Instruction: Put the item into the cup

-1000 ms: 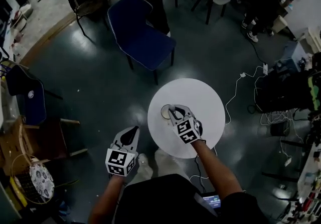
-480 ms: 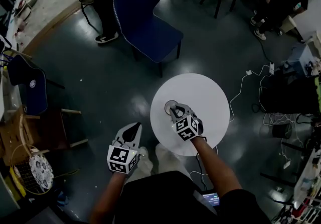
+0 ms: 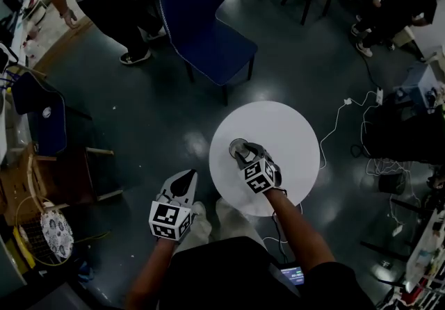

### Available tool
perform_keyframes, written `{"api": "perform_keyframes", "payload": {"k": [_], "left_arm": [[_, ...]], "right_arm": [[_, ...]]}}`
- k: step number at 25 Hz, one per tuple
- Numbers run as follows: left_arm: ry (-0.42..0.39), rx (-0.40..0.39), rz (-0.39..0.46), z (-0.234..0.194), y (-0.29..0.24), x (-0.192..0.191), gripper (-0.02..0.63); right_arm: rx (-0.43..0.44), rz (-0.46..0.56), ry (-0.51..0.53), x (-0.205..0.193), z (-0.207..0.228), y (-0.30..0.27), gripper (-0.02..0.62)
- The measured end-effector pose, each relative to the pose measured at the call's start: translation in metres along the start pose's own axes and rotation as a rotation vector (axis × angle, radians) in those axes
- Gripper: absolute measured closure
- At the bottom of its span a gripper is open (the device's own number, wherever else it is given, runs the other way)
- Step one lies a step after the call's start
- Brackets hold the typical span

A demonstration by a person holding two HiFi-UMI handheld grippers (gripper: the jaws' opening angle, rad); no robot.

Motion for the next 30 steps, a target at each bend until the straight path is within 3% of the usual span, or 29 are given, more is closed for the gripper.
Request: {"api": "perform_keyframes", "payload": {"k": [17,30], "left_arm": [[-0.016,-0.018,0.036,0.008,0.003,0.015,0.591],[-0.077,-0.087,0.082,0.013,0.027,0.042,0.591]], "right_arm": [[-0.069,0.110,-0.127,0.022,0.019,0.040,0.463],[-0.114,0.257,-0.182,0.078,0.006,0.111,0.511]]}}
Point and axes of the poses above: the fingertips, and each gripper's own axes: y backward along the fingers, z to its right, x out of its top, the point moved 4 cm from there along y, backward along the fingers, and after that the axes turned 7 degrees about -x, right-handed, at the moved point
